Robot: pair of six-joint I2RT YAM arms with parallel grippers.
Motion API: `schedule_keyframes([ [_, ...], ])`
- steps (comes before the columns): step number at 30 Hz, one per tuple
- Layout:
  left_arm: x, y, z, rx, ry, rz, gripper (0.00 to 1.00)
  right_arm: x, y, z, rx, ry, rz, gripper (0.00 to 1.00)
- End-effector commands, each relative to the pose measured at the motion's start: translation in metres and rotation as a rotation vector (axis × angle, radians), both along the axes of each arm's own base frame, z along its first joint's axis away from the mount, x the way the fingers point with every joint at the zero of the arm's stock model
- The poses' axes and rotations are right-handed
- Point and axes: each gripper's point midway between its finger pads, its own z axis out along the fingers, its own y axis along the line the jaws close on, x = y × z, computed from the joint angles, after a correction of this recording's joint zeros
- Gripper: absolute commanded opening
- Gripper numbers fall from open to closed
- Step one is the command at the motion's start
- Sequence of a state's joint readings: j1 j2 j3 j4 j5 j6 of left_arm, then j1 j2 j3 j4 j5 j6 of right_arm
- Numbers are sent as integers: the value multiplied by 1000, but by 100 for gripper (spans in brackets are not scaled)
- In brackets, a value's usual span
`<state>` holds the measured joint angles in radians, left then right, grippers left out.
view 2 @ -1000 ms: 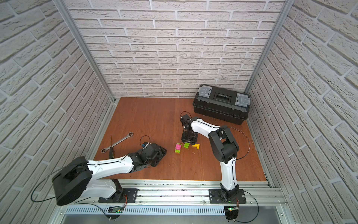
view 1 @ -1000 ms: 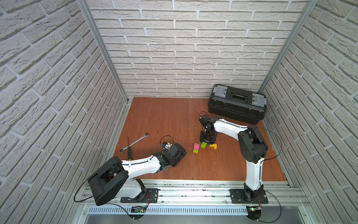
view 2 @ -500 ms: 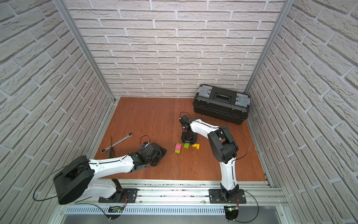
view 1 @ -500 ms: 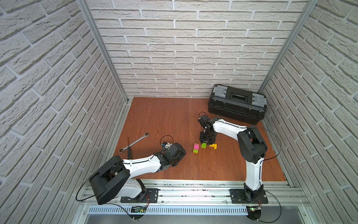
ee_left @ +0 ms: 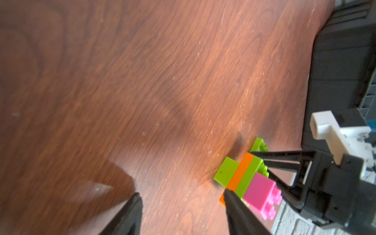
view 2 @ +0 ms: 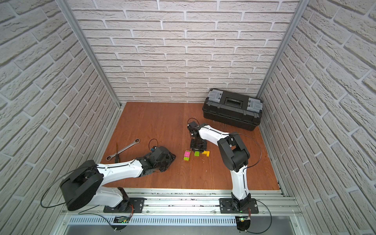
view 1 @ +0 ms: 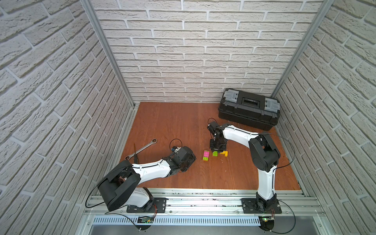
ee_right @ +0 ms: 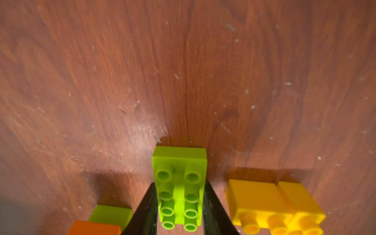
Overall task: Assemble a carrot with lego
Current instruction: Pick up the lego brick from the center of the board, then adjust the lego brick at the center of the board.
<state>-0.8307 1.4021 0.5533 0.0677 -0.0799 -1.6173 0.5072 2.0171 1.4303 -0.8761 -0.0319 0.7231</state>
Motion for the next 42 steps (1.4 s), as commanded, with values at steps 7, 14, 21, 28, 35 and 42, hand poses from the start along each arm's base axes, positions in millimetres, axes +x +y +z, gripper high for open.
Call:
schedule_keyframes([
  [7,14,-18,4,-33,-4,-24,50,-1,-2,18,-18,-19,49,9],
  [14,24,-22,0,-41,-3,-5,31,4,9,64,51,-76,166,6],
  [21,35,-41,5,-76,-3,-34,9,-1,9,93,68,-96,248,6],
  [28,30,-61,9,-125,5,-31,0,-5,7,109,76,-112,268,6],
  [35,13,-76,8,-155,39,-2,0,-8,5,116,82,-118,279,6],
  [42,0,-91,2,-193,84,23,0,-12,6,119,94,-117,291,6],
])
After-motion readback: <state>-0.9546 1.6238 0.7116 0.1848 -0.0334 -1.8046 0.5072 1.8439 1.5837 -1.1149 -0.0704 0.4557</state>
